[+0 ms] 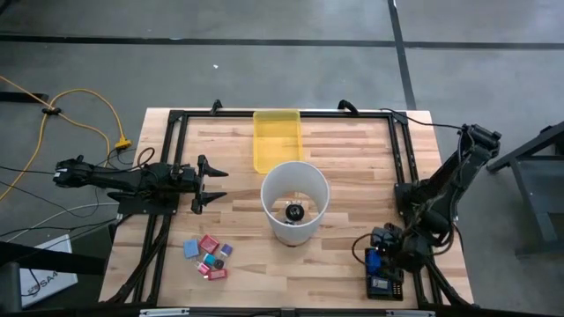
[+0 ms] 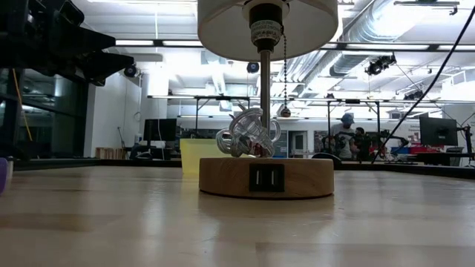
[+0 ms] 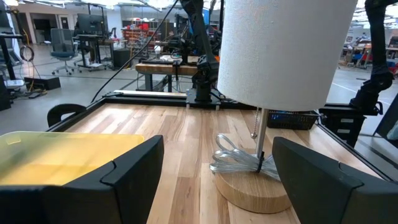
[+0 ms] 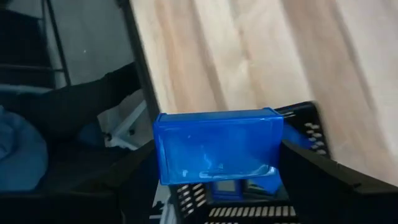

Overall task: Pick & Place Office items
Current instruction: Put the blue timer into the black bin, then put the bottom red charger adapter into the yellow bin

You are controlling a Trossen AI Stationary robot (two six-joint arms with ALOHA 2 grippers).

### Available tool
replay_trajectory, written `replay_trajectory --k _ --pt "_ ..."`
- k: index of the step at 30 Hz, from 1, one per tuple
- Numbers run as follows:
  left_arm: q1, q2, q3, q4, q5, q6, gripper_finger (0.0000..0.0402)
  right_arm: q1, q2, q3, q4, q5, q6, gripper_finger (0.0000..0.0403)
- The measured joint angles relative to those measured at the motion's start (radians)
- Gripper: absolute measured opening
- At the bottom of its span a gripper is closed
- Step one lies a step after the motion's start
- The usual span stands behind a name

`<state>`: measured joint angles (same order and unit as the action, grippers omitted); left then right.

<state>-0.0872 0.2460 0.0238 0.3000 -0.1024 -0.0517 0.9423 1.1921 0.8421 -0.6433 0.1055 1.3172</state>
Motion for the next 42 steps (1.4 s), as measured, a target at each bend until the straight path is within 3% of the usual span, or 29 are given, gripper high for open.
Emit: replay_trajectory --k 23,30,42 --pt "0.0 0.0 0.0 0.0 0.0 0.0 0.0293 0.124 0.218 0.0 0.054 -0.16 0.15 0.0284" --pt "0.0 0.0 0.0 0.0 0.0 0.0 0.0293 0.138 0.228 0.0 0.06 -0.158 0.157 0.0285" --pt "0.0 0.0 0.0 0.0 0.0 0.0 0.0293 0.138 0.228 0.0 0.072 -0.157 0.188 0.033"
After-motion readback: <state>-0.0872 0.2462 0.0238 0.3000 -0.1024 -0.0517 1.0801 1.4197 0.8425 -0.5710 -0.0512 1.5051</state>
